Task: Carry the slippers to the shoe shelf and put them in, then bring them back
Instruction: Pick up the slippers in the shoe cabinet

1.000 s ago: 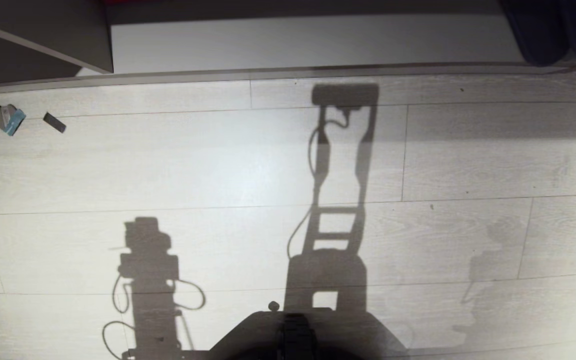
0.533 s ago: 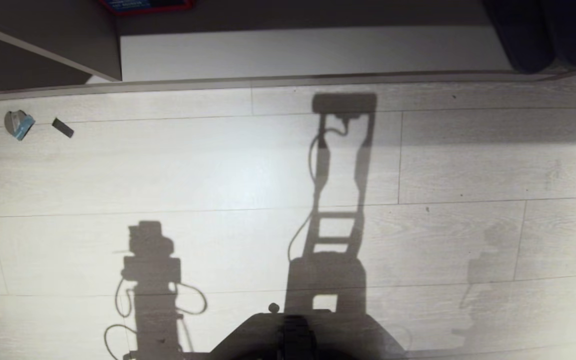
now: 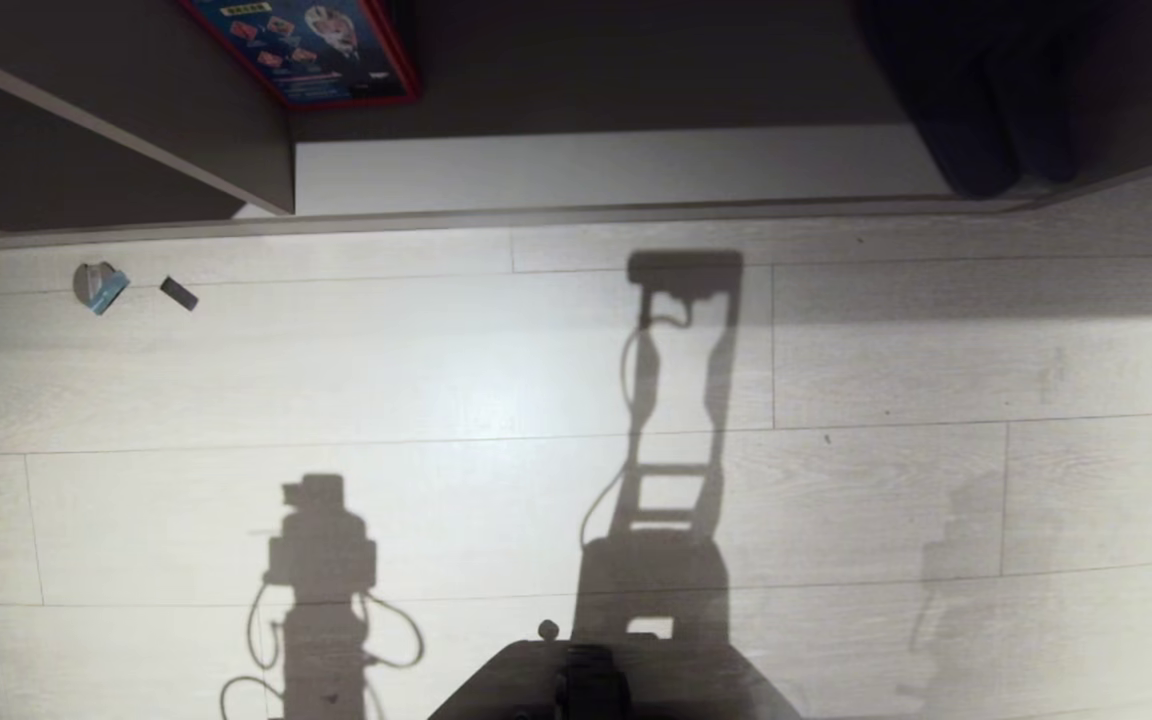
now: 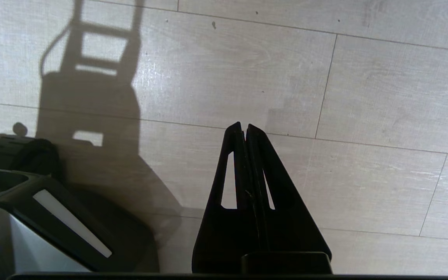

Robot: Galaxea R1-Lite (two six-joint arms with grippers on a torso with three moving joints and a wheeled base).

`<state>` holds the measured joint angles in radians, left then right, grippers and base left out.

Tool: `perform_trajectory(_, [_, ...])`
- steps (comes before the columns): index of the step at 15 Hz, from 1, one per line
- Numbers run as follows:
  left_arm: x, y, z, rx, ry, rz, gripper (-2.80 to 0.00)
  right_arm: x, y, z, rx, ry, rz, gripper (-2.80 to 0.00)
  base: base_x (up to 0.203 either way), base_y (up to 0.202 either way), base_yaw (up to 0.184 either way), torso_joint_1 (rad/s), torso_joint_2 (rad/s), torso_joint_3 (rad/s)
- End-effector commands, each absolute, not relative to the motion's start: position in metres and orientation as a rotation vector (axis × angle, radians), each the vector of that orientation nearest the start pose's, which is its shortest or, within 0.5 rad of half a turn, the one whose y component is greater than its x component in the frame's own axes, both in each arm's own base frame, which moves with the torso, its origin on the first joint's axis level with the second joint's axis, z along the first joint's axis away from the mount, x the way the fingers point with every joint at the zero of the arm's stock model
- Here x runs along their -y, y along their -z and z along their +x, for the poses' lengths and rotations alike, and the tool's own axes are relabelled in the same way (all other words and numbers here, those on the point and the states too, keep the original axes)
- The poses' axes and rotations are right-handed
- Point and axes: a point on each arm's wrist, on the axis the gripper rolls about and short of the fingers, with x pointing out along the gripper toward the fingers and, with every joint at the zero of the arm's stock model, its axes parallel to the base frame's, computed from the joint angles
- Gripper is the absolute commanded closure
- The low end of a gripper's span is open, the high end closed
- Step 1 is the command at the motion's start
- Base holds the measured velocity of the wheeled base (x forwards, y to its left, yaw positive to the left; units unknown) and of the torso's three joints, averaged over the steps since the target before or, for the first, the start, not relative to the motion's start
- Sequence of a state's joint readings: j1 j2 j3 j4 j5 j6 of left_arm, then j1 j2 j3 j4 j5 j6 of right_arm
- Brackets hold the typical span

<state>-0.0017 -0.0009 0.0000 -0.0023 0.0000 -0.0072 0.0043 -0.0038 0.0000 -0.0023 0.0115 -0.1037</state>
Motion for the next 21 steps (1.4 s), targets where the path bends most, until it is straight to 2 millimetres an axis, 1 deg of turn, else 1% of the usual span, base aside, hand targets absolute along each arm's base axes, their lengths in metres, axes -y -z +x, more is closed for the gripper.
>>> perform_trajectory(1, [0.0, -0.0758, -0.0229, 0.004, 0.002, -0.008, 0.0, -0.0002, -0.0758, -0.0228, 0.004, -0.017, -0.104, 0.0, 0.0, 0.0, 0.0, -0.001, 0.01, 0.2])
perform_trajectory(21, [0.0, -0.0758, -0.0228, 0.003, 0.002, -0.008, 0.0, -0.0002, -0.0757, -0.0228, 0.003, -0.017, -0.103, 0.0, 0.0, 0.0, 0.0, 0.002, 0.0, 0.202])
